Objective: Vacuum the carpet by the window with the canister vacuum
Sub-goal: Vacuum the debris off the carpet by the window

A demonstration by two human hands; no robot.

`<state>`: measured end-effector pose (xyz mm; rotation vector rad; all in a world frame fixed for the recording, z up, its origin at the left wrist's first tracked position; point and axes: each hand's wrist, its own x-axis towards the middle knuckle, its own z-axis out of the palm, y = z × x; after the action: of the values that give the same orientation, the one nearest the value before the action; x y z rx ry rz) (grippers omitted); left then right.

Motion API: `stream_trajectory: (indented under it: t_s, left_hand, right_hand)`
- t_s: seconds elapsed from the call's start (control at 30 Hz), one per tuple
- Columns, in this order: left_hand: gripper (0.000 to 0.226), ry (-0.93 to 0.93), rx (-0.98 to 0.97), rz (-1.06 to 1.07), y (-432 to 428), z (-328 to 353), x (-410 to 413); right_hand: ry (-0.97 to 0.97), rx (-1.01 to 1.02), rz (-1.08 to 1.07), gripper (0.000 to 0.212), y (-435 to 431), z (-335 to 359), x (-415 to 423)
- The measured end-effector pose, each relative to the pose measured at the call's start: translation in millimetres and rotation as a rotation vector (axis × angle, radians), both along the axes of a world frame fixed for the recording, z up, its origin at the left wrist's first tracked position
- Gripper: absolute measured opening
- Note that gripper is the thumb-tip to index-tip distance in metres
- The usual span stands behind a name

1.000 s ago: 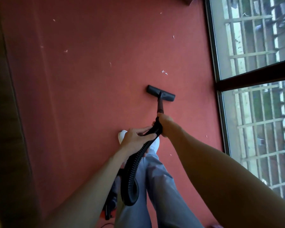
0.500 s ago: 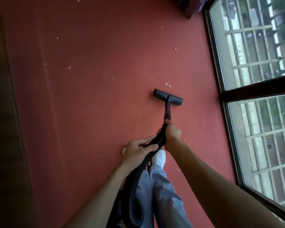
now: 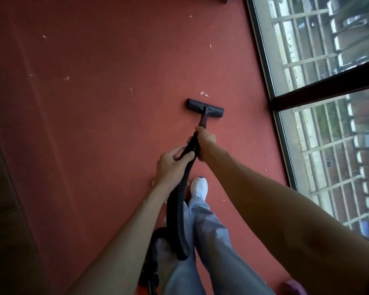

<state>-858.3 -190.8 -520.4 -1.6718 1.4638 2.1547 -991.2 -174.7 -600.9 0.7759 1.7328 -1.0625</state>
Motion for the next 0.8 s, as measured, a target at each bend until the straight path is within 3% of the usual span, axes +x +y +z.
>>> stream_trajectory:
  t_s: [0.3, 0.63, 0.8]
  left_hand:
    - [0.035, 0.075, 0.001, -0.035, -7, 20, -6]
    - [0.038, -0.028, -0.034, -0.071, -15, -12, -41]
    - [0.037, -0.030, -0.216, -0.120, -35, -27, -90]
  right_hand:
    - [-0.016, -0.046, -0.099, 0.018, 3, 38, -11]
    - [-0.023, -0.018, -0.081, 0.019, -17, 2, -37]
    - [-0.011, -0.044, -0.041, 0.020, -49, 3, -91]
